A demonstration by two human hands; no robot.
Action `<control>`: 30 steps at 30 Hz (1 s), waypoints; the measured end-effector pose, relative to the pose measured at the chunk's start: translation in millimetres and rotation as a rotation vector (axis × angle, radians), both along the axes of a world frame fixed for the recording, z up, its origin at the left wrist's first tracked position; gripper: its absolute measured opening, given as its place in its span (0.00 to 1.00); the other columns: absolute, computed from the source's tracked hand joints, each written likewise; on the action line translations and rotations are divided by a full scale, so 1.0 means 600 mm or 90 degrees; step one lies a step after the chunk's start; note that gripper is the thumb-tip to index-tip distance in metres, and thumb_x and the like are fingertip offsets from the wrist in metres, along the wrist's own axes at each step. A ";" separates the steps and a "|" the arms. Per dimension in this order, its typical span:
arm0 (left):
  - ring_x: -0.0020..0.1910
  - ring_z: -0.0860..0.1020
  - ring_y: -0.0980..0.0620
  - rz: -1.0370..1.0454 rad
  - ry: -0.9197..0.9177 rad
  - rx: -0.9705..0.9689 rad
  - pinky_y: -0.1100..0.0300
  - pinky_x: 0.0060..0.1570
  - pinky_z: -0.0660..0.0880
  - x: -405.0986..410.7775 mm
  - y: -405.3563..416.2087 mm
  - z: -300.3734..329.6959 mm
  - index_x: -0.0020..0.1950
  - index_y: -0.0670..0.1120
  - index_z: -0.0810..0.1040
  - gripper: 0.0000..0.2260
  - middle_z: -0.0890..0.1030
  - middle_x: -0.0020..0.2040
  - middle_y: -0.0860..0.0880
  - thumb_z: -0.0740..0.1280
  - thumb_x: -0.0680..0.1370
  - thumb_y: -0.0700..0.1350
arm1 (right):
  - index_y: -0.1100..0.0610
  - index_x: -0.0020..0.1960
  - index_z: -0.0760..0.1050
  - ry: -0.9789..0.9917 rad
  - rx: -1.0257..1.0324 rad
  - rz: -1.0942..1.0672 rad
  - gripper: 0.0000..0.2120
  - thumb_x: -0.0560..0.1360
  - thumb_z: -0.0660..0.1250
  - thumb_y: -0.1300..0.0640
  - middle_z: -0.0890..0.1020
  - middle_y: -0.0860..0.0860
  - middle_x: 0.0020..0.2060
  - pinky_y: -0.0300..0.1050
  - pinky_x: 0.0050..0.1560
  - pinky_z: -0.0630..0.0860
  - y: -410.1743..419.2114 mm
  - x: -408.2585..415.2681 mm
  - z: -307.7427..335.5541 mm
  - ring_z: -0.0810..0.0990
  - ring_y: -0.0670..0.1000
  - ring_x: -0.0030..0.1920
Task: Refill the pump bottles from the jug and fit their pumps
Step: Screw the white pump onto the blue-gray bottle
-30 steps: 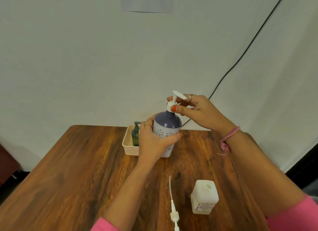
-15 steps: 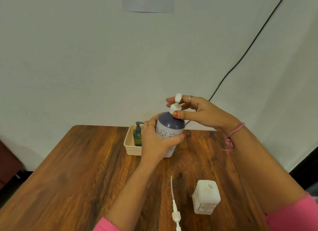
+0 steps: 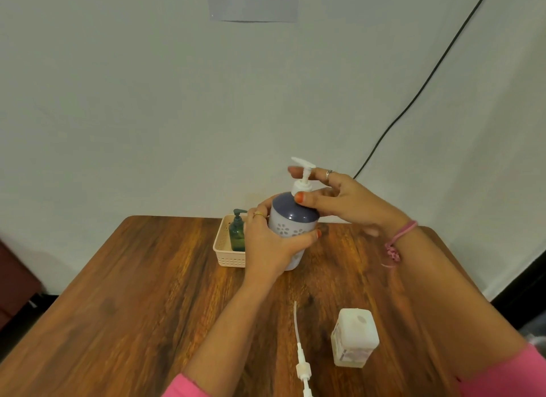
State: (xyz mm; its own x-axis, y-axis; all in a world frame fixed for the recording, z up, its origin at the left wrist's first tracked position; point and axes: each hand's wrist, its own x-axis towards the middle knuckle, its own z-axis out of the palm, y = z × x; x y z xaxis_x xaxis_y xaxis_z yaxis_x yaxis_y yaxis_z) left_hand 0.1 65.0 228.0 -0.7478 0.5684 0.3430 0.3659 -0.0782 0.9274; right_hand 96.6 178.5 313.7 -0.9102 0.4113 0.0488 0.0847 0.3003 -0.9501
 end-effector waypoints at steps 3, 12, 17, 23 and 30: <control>0.53 0.77 0.56 0.002 -0.007 -0.005 0.59 0.49 0.79 0.000 0.002 -0.003 0.59 0.57 0.71 0.34 0.77 0.56 0.52 0.82 0.57 0.51 | 0.51 0.52 0.81 0.055 0.029 -0.108 0.14 0.67 0.77 0.52 0.85 0.48 0.49 0.43 0.51 0.80 -0.008 -0.012 -0.011 0.83 0.50 0.51; 0.53 0.77 0.55 0.001 -0.005 -0.006 0.63 0.48 0.78 -0.001 0.001 -0.004 0.58 0.58 0.69 0.34 0.77 0.53 0.56 0.83 0.58 0.50 | 0.46 0.60 0.78 0.006 -0.096 -0.002 0.22 0.67 0.74 0.51 0.81 0.46 0.57 0.43 0.57 0.78 -0.015 -0.014 -0.018 0.79 0.46 0.58; 0.53 0.77 0.56 0.008 -0.024 -0.009 0.61 0.48 0.79 -0.003 0.002 -0.012 0.59 0.56 0.69 0.36 0.76 0.55 0.52 0.80 0.55 0.53 | 0.65 0.55 0.77 0.084 -0.168 -0.194 0.27 0.61 0.80 0.54 0.84 0.56 0.48 0.41 0.43 0.81 -0.039 -0.043 -0.043 0.84 0.48 0.44; 0.53 0.77 0.55 0.006 -0.023 -0.022 0.67 0.46 0.76 -0.007 0.002 -0.015 0.61 0.54 0.68 0.35 0.77 0.56 0.53 0.82 0.59 0.50 | 0.53 0.62 0.77 0.047 -0.201 -0.037 0.20 0.70 0.72 0.55 0.82 0.48 0.58 0.41 0.58 0.77 -0.017 -0.017 -0.033 0.80 0.46 0.58; 0.50 0.79 0.55 -0.006 -0.047 -0.015 0.64 0.46 0.79 -0.006 0.006 -0.020 0.58 0.51 0.70 0.34 0.78 0.51 0.55 0.83 0.58 0.45 | 0.60 0.52 0.78 0.121 -0.188 -0.204 0.21 0.62 0.79 0.55 0.85 0.54 0.44 0.42 0.43 0.80 -0.045 -0.042 -0.059 0.85 0.50 0.43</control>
